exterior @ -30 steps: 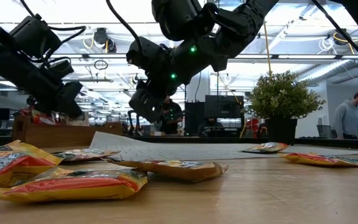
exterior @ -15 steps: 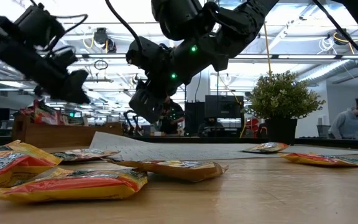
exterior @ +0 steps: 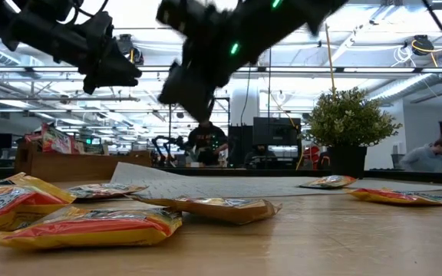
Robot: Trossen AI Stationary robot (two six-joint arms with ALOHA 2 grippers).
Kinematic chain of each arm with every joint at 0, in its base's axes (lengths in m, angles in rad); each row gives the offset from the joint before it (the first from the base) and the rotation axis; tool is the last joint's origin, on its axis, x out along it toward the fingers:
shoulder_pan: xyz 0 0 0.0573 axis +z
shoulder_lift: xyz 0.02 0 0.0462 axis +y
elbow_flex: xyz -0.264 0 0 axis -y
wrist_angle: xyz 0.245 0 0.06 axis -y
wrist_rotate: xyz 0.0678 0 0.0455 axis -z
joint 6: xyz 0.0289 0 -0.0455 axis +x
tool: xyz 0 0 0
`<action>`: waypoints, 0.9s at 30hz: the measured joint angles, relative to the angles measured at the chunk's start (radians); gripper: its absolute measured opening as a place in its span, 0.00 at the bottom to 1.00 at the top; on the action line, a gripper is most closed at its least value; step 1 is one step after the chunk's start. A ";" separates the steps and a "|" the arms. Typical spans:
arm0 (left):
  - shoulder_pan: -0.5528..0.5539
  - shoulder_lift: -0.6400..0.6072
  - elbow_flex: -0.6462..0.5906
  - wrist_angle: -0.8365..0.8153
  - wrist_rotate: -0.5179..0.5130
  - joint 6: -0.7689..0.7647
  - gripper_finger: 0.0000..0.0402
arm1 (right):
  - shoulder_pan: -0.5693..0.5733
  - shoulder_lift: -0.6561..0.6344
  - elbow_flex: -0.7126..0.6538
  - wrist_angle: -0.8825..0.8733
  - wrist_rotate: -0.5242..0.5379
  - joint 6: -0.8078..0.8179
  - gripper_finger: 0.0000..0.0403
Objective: Pick & Place Tea
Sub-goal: Put the brown tea bag into the middle section of the wooden organizer
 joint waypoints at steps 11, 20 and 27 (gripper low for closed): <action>0.000 0.000 0.000 0.016 0.004 -0.071 0.38 | 0.287 -0.121 0.000 -0.317 -0.456 0.179 0.20; 0.000 0.001 0.000 0.018 0.004 -0.071 0.38 | 0.439 -0.141 0.001 -0.652 -0.504 0.523 0.45; 0.000 0.001 0.000 0.018 0.004 -0.071 0.38 | 0.460 -0.196 0.001 -1.045 -0.716 1.077 0.59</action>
